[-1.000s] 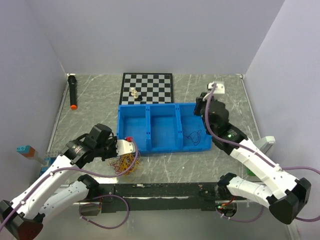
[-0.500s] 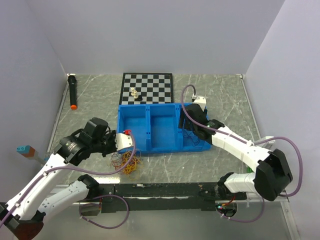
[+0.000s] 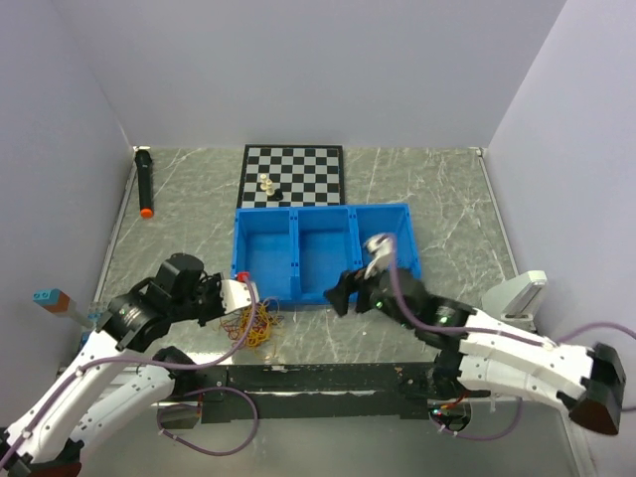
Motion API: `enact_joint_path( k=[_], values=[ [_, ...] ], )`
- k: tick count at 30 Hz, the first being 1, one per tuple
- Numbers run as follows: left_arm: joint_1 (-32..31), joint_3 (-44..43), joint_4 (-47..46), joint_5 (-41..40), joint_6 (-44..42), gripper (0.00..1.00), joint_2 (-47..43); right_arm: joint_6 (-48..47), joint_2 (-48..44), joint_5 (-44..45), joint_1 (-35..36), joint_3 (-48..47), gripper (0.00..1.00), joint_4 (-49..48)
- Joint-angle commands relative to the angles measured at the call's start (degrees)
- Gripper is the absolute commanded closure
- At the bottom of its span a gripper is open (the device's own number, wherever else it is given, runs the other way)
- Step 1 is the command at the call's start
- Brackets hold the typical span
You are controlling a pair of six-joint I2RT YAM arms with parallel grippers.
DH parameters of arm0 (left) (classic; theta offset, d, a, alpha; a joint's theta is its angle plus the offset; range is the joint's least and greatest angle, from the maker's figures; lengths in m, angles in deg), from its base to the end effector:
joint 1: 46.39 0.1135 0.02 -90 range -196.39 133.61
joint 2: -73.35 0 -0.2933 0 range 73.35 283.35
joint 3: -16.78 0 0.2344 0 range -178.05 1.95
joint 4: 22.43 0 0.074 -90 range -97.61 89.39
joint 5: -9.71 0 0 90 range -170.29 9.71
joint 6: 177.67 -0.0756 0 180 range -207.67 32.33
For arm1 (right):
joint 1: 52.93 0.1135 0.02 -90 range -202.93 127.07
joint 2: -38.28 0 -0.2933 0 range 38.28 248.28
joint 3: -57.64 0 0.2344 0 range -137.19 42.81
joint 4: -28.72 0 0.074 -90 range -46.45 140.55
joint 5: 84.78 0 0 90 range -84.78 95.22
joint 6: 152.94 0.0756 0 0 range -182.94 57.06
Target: Untangle the cables
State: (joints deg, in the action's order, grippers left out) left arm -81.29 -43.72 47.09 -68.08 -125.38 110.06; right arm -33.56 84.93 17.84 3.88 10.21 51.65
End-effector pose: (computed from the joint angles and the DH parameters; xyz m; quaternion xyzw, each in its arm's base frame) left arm 0.0750 -0.0718 0.2775 0.5776 0.7185 -0.0893 0.3770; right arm 0.1178 0.1499 0.2743 -0.1359 0.8158 0.3124 0.4674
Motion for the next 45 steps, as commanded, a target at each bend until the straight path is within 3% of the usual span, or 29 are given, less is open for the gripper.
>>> enact_joint_path(
  k=[1, 7, 18, 21, 25, 32, 38, 45],
  values=[
    [0.18, 3.30, -3.45, -1.39, 2.73, 0.99, -2.69, 1.11, 7.38, -2.34, 8.38, 3.59, 0.11, -9.14],
    [0.35, 5.68, -7.68, -8.25, 11.07, 0.99, 0.37, -3.19, 19.15, -1.64, 17.88, -2.27, 0.11, -16.88],
    [0.27, 1.72, -5.75, -2.36, 10.65, 0.99, 0.12, -6.80, 38.85, -0.40, 18.86, -11.43, 0.08, -22.86],
    [0.27, 2.60, -5.13, -2.80, 10.20, 0.99, -0.23, -5.75, 42.28, -1.54, 18.94, -11.61, 0.18, -24.09],
    [0.27, 3.92, -5.13, -2.98, 10.29, 0.99, -1.46, -4.51, 44.75, -1.72, 18.86, -11.00, 0.39, -25.67],
    [0.27, 3.57, -5.21, -3.07, 10.20, 0.99, -0.68, -4.25, 48.70, -1.72, 18.24, -12.13, 0.62, -27.79],
    [0.27, -0.37, -2.85, -0.44, 9.15, 0.99, 0.73, -3.11, 48.46, 0.82, 18.07, -11.01, 1.00, -26.91],
    [0.27, -8.11, -0.29, 3.52, 8.09, 0.99, 1.87, 4.00, 27.38, 9.86, 18.94, 2.78, 1.00, -19.11]
  ],
)
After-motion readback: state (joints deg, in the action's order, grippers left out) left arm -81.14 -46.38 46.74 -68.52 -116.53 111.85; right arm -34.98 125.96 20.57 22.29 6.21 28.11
